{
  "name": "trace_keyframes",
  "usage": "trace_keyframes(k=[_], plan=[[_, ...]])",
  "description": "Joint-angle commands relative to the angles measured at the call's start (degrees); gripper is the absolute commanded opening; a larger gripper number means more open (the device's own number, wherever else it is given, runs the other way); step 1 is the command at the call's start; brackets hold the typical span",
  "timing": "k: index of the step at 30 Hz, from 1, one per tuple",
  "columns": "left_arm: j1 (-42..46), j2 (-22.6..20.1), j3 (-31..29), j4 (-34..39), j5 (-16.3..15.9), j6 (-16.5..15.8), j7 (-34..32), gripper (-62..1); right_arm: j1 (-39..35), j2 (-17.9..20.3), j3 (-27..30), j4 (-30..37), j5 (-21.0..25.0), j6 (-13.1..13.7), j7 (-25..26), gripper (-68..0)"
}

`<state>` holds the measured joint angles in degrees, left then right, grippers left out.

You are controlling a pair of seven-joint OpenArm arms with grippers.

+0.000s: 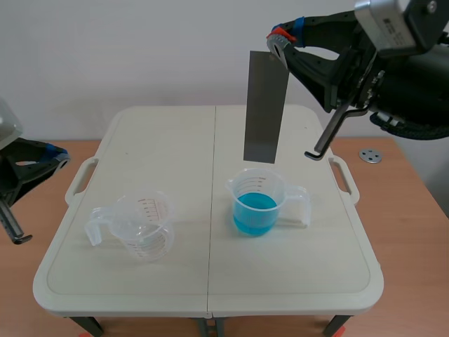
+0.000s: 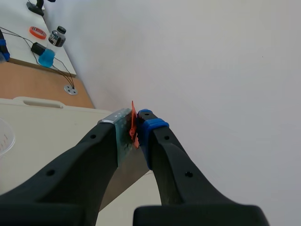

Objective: Hold the metal plate by the orange handle, dip it into the blue solution, take it out and point at it, then put the plate back in the beaker on the left.
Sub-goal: 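Put the plate into the left beaker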

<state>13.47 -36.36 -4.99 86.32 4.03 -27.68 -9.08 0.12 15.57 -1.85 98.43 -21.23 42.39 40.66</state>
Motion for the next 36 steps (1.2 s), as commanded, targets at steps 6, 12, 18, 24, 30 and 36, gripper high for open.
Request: trace_keyframes(k=[6,12,18,24,30,36], plan=[[11.17,0.0,-9.81,6.29,-0.7,0.11,-3.21,-58.6,2.82,-0.04,-0.85,1.55,1.05,0.33,0.63,-66.2],[21.79,0.61,-19.28,9.64,-4.31,0.13,-6.21,-58.6,4.39,-0.04,-4.09,1.53,1.05,0.33,0.31,-66.2],[29.99,3.78,-28.83,10.29,-7.63,0.09,-10.29,-58.6,5.97,-0.9,-8.11,1.53,1.03,0.33,-0.94,-66.2],[35.69,7.98,-35.06,10.29,-7.72,0.09,-13.35,-58.6,7.8,-3.17,-11.89,1.53,0.83,0.33,-3.08,-66.2],[39.43,12.0,-37.97,10.27,-7.67,0.11,-14.05,-58.6,9.62,-3.89,-17.05,1.53,0.83,0.33,-4.35,-66.2],[40.83,13.94,-38.16,10.23,-7.56,0.09,-13.97,-58.5,10.25,-5.81,-20.5,1.51,0.74,0.33,-6.69,-66.2]])
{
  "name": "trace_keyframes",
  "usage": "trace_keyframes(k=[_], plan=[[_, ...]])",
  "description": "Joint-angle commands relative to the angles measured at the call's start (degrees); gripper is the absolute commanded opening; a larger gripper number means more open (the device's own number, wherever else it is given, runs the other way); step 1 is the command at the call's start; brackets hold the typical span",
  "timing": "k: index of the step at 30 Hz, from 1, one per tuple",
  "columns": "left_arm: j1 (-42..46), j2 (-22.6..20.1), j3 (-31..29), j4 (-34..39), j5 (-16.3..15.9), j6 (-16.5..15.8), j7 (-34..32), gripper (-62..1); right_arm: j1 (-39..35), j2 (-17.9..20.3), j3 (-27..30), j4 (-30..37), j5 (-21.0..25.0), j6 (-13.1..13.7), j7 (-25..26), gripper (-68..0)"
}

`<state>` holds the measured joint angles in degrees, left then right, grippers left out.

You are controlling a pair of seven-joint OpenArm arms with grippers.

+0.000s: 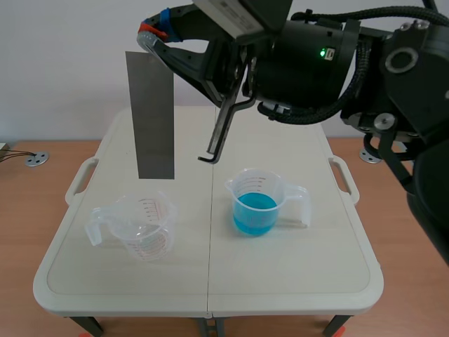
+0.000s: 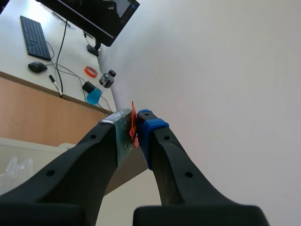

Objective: Hold the metal plate by the orange handle, dip it into the blue solution, take it out and point at it, then put the plate back in the beaker on the left.
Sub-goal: 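Put the plate into the left beaker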

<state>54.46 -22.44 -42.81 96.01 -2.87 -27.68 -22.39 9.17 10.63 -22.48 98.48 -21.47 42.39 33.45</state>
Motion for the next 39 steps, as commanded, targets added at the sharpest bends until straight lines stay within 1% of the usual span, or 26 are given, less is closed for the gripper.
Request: trace_keyframes(k=[1,6,10,12,15,22,28,31,34,39], plan=[[-0.17,0.04,-0.35,0.52,-0.59,0.09,-0.68,-58.6,1.31,-1.38,-0.33,1.46,0.92,0.33,0.09,-66.2],[-0.17,0.02,-0.35,0.52,-0.59,0.07,-0.74,-58.5,1.36,-3.06,-3.32,1.44,-0.04,0.33,-1.14,-66.2],[-0.17,0.02,-0.35,0.52,-0.59,0.07,-0.72,-58.5,1.36,-3.91,-5.7,1.42,-0.07,0.26,-3.26,-66.2],[-0.17,0.02,-0.35,0.52,-0.59,0.07,-0.72,-58.6,1.36,-4.13,-6.84,1.42,-0.09,-0.98,-4.13,-66.2],[-0.17,0.02,-0.35,0.52,-0.59,0.07,-0.7,-58.6,1.33,-4.52,-8.02,1.36,-0.09,-1.73,-5.29,-66.2],[-0.22,0.02,-0.28,0.52,-0.63,-0.15,-0.83,-58.6,1.33,-4.63,-10.34,0.94,-0.09,-5.6,-6.08,-66.2],[-0.24,0.0,-0.28,0.55,-0.61,-0.59,-2.25,-58.6,1.33,-5.16,-11.23,-1.46,-0.07,-5.6,-6.19,-66.2],[-0.37,-0.02,-0.28,0.55,-0.61,-0.9,-2.27,-58.6,1.33,-5.42,-11.23,-2.93,-0.07,-6.78,-6.14,-66.2],[-0.37,-0.37,-0.13,0.55,-0.61,-2.12,-2.25,-58.6,1.36,-5.42,-11.23,-3.98,-0.02,-8.09,-6.12,-66.2],[-0.37,-0.81,0.98,0.57,-0.61,-2.1,-2.27,-58.6,1.36,-5.44,-11.23,-5.18,-0.02,-8.2,-5.73,-66.2]])
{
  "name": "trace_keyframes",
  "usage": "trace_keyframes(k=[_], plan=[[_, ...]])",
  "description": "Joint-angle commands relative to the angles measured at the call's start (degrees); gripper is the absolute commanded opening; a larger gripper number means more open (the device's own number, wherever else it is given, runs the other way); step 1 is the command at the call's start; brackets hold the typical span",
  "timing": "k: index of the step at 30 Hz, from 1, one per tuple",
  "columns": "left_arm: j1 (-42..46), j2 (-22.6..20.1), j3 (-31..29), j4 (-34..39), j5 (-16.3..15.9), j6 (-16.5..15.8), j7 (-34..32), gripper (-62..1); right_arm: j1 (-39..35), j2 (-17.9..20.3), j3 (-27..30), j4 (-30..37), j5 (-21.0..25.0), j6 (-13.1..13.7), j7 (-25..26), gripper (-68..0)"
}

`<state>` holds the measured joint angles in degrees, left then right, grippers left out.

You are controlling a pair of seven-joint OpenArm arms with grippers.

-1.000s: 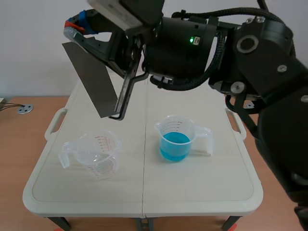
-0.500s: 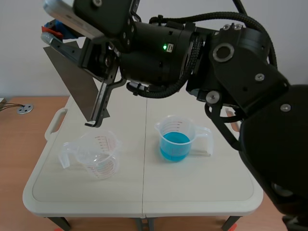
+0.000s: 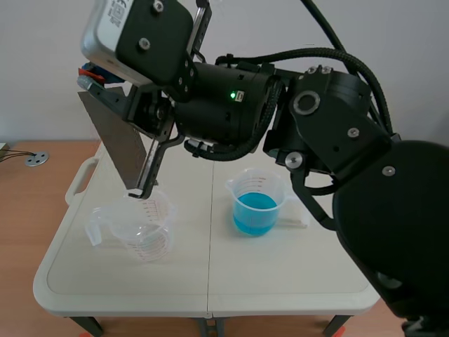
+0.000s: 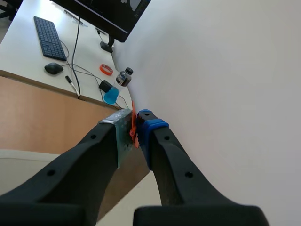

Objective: Hold the metal plate by the orange handle, dip it into the blue solution, take it out and point at it, then put the plate back in the beaker on the left.
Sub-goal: 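Put the plate into the left beaker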

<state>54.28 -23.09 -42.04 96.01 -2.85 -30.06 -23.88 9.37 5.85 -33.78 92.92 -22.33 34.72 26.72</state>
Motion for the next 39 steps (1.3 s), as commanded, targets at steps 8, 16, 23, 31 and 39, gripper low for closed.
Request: trace_keyframes(k=[8,16,23,31,39], plan=[[-1.16,-0.13,0.26,0.55,-0.59,0.26,-0.31,-58.6,1.14,-0.63,0.07,-1.92,0.85,-0.9,1.07,-66.2],[-4.96,-1.31,2.21,0.76,-0.59,-0.39,-0.04,-58.6,1.14,-1.16,0.07,-5.42,0.85,-0.9,2.1,-66.2],[-8.5,-2.84,5.49,1.25,-0.59,-0.59,1.4,-58.6,1.16,-1.6,0.07,-8.31,0.83,-0.9,2.34,-66.2],[-8.59,-2.82,5.73,1.25,-0.59,-0.61,1.4,-58.6,1.16,-1.6,0.07,-10.73,0.83,-3.23,3.52,-66.2],[-8.59,-2.82,5.73,1.25,-0.59,-0.61,1.4,-58.6,1.16,-1.6,0.07,-14.75,0.83,-3.89,5.46,-66.2]])
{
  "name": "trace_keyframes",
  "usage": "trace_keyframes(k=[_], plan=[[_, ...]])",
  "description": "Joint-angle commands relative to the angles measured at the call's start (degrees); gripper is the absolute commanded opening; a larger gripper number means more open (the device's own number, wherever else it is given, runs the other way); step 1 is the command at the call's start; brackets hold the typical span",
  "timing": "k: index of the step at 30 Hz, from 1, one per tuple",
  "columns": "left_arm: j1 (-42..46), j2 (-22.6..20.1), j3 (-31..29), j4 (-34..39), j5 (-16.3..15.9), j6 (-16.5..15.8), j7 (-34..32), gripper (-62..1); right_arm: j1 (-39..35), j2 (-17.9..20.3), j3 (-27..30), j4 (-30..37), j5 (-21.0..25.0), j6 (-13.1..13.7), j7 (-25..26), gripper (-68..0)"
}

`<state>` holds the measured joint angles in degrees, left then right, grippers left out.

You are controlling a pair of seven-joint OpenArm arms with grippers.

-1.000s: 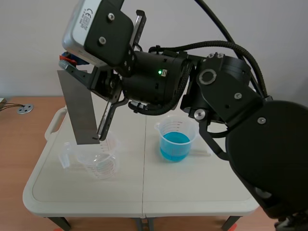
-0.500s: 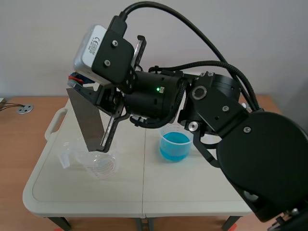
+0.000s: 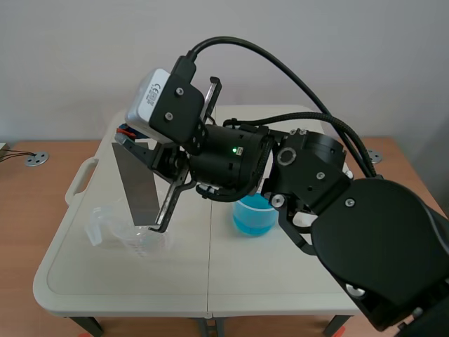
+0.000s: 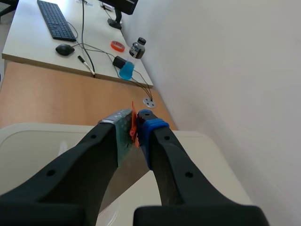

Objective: Hold the metal plate by the orange handle, dip it into the blue solution, take it out and point at it, then put the plate back in the beaker on the left.
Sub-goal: 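Put the plate into the left beaker, then return to the home posture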

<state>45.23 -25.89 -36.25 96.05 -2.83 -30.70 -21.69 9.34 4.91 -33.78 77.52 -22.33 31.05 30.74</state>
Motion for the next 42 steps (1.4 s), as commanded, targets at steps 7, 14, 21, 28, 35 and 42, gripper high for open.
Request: trace_keyframes(k=[7,14,21,28,35,42], plan=[[0.48,-0.02,-0.07,1.2,-0.59,0.02,0.72,-58.6,1.16,-0.66,0.07,-1.4,0.85,-0.9,2.51,-66.2],[1.55,-0.02,-0.09,1.2,-0.39,0.09,2.91,-58.6,1.16,-0.68,0.07,-3.43,0.92,-1.51,4.22,-66.2],[3.39,-0.02,-0.09,1.2,-0.39,0.09,4.68,-58.6,1.27,-1.92,0.04,-6.86,1.68,-1.7,4.55,-66.2],[3.67,-0.02,-0.09,1.18,-0.37,0.09,6.67,-58.6,1.64,-3.85,-0.04,-9.27,2.03,-1.66,2.99,-66.2],[6.95,-0.02,-0.09,1.18,-0.42,0.11,5.66,-58.6,3.34,-5.73,-0.04,-12.55,2.43,-1.49,2.1,-66.2],[8.39,0.0,-0.09,0.74,-0.42,0.11,5.66,-58.5,3.34,-6.49,-0.04,-14.49,2.36,-1.46,1.03,-66.2]])
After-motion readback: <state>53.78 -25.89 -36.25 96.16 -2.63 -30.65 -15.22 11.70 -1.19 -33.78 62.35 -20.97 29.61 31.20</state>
